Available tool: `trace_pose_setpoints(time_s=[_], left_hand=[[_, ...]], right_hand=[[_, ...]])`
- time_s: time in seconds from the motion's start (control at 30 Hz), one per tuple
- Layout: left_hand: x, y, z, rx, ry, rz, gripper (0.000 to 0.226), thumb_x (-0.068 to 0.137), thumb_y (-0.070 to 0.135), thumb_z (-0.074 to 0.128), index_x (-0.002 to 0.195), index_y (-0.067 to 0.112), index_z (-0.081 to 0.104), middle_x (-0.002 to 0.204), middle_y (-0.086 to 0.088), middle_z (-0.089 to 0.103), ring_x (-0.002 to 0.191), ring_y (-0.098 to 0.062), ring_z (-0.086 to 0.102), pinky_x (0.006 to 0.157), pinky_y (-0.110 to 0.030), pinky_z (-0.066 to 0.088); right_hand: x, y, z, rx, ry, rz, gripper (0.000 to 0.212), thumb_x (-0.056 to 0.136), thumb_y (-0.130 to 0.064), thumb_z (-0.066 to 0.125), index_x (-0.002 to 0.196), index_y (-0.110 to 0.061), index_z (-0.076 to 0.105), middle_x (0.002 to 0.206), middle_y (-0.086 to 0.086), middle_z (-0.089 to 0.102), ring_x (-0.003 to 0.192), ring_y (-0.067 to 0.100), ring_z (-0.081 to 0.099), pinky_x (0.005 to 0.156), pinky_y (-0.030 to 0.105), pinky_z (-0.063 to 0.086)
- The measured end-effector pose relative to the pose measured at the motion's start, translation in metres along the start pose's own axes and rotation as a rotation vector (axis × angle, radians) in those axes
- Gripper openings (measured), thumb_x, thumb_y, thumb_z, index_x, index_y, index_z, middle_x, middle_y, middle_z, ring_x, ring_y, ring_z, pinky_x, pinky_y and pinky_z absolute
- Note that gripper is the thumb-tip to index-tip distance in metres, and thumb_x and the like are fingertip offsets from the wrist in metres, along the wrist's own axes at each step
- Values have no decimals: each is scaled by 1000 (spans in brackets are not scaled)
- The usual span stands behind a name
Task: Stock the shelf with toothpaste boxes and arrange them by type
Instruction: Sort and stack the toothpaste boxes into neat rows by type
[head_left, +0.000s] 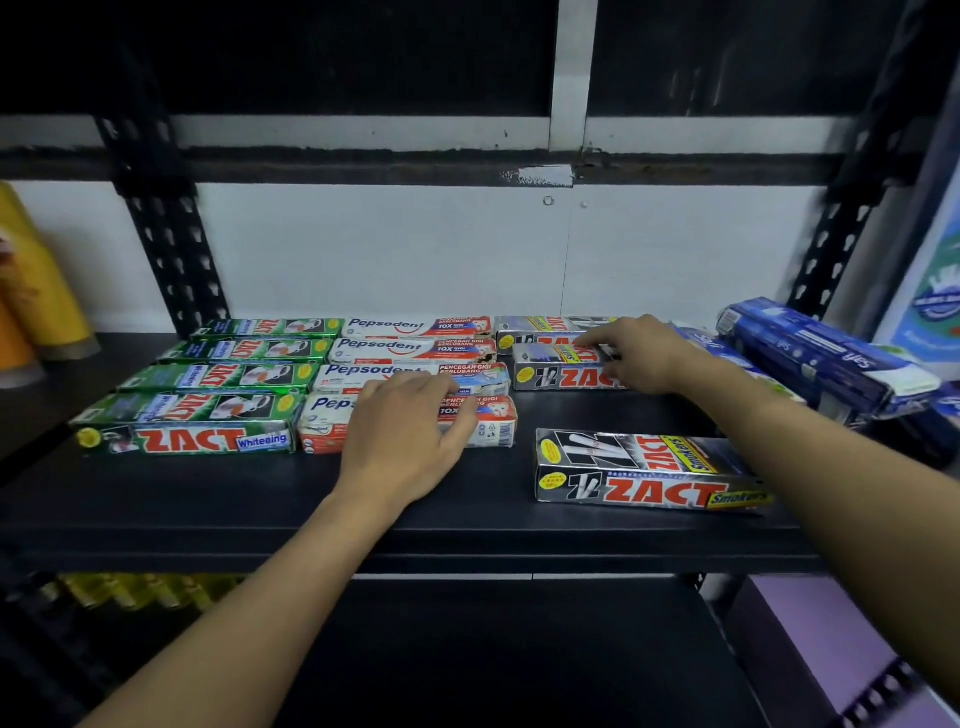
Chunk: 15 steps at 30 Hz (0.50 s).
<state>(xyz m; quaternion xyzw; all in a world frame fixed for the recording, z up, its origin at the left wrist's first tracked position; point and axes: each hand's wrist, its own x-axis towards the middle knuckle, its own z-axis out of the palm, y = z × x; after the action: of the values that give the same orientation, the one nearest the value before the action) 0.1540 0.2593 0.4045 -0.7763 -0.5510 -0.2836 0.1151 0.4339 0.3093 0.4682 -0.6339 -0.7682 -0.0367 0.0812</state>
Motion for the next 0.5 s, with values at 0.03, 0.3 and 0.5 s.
trace_pose_setpoints(time_s=[0.03,0.3,0.5], left_hand=[[0,0,0,1,-1,-1,49,95,58,31,110,27,65,103,8,68,101,-14,59,89,-37,40],[0,0,0,2,3,1,53,94,59,30,113,26,66,106,8,69,103,-15,61,91,-37,40],[0,0,-1,7,-4,-2,52,94,59,29,113,26,65,106,8,69,103,-14,60,91,-37,41]], right_hand=[[1,-1,1,-6,11,3,53,94,-9,59,143,-26,48,145,6,50,129,29,47,101,36,40],[11,-1,11,18,68,41,50,94,-9,59,141,-27,52,137,11,58,120,32,55,98,40,46],[18,-3,13,-4,69,42,48,96,-14,58,141,-27,52,137,11,58,119,32,56,96,40,47]])
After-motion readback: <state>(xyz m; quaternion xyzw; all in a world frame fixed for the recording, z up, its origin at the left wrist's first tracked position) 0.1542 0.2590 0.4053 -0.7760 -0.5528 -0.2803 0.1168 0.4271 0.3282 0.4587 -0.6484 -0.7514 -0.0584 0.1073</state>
